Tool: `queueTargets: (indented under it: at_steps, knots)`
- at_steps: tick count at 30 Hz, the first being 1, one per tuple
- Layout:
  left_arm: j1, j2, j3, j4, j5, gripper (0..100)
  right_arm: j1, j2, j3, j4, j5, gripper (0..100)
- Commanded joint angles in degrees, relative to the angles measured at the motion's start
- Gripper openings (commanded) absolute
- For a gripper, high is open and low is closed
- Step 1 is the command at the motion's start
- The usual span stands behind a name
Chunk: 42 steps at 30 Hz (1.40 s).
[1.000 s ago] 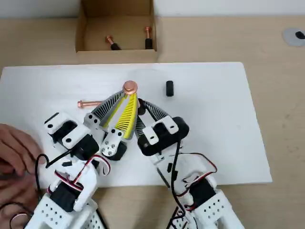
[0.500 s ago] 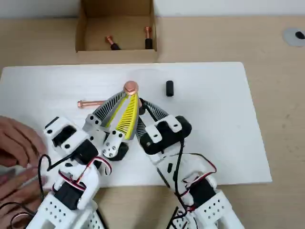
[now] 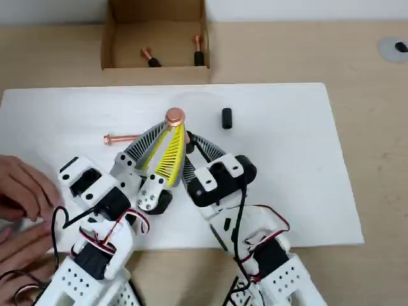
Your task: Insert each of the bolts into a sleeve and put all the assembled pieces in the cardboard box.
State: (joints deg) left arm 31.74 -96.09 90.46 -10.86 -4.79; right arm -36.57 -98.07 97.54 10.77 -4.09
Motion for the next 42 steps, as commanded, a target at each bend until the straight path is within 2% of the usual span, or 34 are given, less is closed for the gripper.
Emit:
queueTargets:
  at_steps: [1,17,23,42]
  knots:
    - [-1.67,-0.13,-0.97,-2.11,0.35,1,-0.13,-0.75,-0.22,-0.26,-0.35,0.9]
    - [-1.58,-0.13,1.49,-2.90,1.58,1,-0.13,-1.19,-0.22,-0.35,-0.35,0.9]
    - [-0.79,-0.13,5.98,-9.58,1.05,1,-0.13,-1.19,-0.22,-0.35,-0.35,0.9]
    - [0.09,-0.04,5.36,-9.85,1.05,1,-0.13,-1.01,-0.22,-0.09,-0.35,0.9]
